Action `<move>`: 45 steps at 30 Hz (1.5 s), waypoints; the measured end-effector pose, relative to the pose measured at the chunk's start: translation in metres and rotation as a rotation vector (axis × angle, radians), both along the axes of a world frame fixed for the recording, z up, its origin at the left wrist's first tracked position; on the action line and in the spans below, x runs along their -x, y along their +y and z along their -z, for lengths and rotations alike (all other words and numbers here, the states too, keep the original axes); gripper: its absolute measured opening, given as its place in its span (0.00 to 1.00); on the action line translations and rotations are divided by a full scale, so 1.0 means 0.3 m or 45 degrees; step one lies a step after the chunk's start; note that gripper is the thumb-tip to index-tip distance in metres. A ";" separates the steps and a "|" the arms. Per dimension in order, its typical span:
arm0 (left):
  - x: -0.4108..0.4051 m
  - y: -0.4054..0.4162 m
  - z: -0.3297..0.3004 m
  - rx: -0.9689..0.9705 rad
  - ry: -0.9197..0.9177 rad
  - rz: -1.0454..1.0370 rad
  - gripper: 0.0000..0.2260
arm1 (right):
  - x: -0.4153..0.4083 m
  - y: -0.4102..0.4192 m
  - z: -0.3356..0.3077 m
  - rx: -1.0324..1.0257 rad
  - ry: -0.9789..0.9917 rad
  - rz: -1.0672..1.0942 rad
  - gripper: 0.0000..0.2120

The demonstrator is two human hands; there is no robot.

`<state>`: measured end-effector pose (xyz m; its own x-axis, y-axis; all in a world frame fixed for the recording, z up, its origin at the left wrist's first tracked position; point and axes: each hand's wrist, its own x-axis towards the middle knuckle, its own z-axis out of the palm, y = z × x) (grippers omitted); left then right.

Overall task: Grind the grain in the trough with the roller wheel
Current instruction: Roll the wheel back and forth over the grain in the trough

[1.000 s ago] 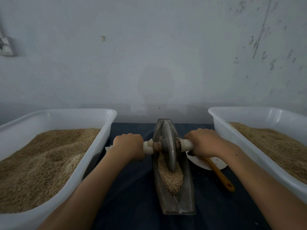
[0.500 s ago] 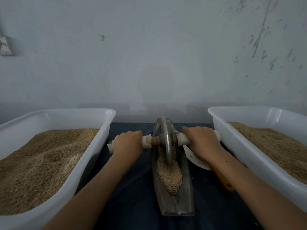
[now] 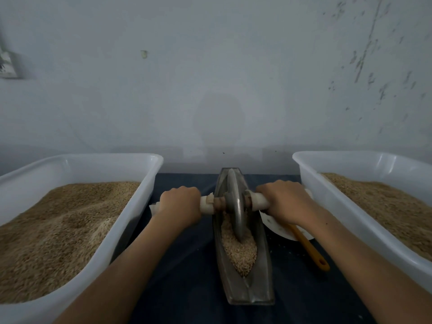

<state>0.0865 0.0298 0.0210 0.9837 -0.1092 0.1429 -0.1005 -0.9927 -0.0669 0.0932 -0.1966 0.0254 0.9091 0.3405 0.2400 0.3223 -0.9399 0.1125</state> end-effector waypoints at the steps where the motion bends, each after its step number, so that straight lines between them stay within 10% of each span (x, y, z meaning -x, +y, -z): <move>1: -0.001 0.000 0.007 0.027 -0.048 0.002 0.06 | -0.004 0.003 0.012 -0.010 -0.096 0.001 0.04; 7: 0.001 0.008 0.028 0.112 -0.157 0.030 0.06 | -0.014 0.020 0.042 0.028 -0.315 0.032 0.06; 17: 0.000 -0.002 -0.016 -0.089 0.101 0.024 0.11 | 0.022 -0.008 -0.043 0.062 0.313 0.007 0.11; 27: -0.012 0.015 0.039 0.101 -0.204 0.040 0.07 | -0.016 0.009 0.045 0.007 -0.338 -0.026 0.06; 38: -0.004 0.005 -0.025 -0.054 0.174 0.043 0.10 | 0.007 -0.015 -0.042 0.070 0.299 -0.033 0.09; 45: -0.001 -0.007 0.010 0.012 -0.155 0.005 0.05 | -0.015 -0.008 0.035 -0.033 -0.168 -0.005 0.05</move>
<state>0.0868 0.0278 0.0180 0.9585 -0.1112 0.2625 -0.0962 -0.9929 -0.0694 0.0977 -0.1991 0.0150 0.8677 0.3359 0.3665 0.3098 -0.9419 0.1298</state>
